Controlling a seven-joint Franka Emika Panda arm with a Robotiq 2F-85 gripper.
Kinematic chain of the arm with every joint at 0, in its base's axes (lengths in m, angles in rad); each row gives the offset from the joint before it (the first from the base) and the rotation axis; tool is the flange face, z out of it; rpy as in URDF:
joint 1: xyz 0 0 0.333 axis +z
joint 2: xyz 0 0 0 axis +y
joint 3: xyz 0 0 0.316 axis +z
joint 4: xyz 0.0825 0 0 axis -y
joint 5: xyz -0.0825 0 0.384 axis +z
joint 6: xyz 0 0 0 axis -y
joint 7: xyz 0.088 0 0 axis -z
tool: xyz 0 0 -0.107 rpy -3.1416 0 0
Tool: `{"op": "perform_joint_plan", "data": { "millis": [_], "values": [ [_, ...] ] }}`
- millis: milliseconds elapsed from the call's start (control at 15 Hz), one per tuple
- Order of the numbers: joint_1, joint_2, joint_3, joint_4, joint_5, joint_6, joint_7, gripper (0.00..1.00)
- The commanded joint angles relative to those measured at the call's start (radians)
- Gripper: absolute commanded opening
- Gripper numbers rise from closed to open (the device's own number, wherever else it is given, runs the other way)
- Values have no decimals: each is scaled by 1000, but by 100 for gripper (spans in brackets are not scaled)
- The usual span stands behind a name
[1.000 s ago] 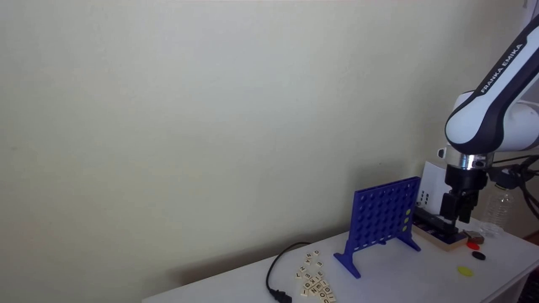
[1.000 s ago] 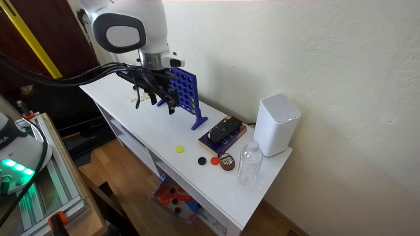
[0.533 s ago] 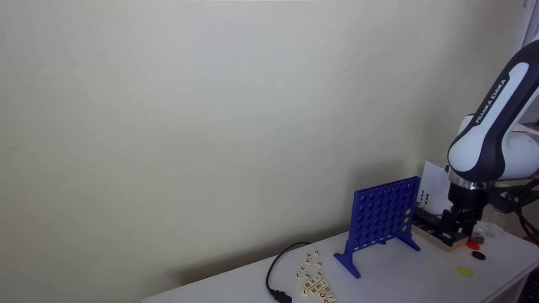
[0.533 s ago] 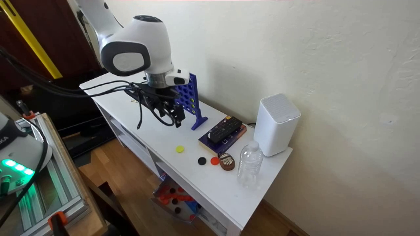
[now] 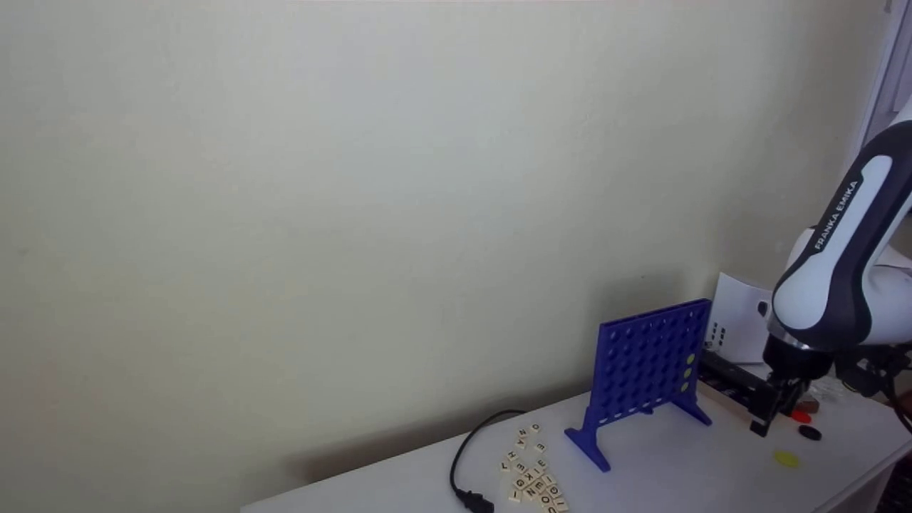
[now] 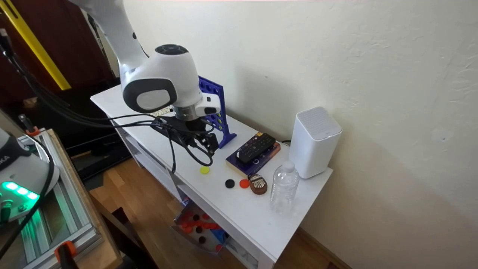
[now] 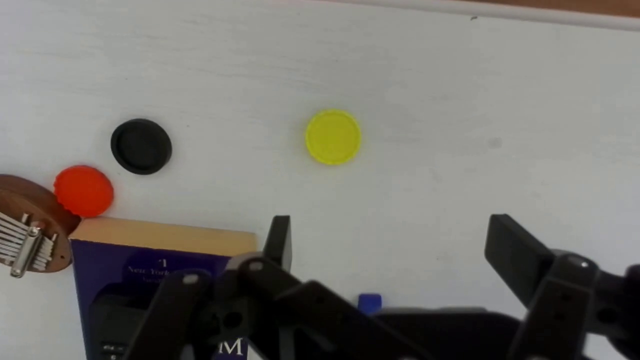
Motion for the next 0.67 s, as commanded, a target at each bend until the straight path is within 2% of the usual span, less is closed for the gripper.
{"op": "perform_joint_plan", "data": {
  "millis": [0, 267, 600],
  "values": [
    [-60, 85, 24, 61, -88, 22, -27, 100],
    [-47, 129, 4, 89, -134, 21, -16, 100],
    [-31, 162, -4, 93, -141, 44, 5, 100]
  ]
}}
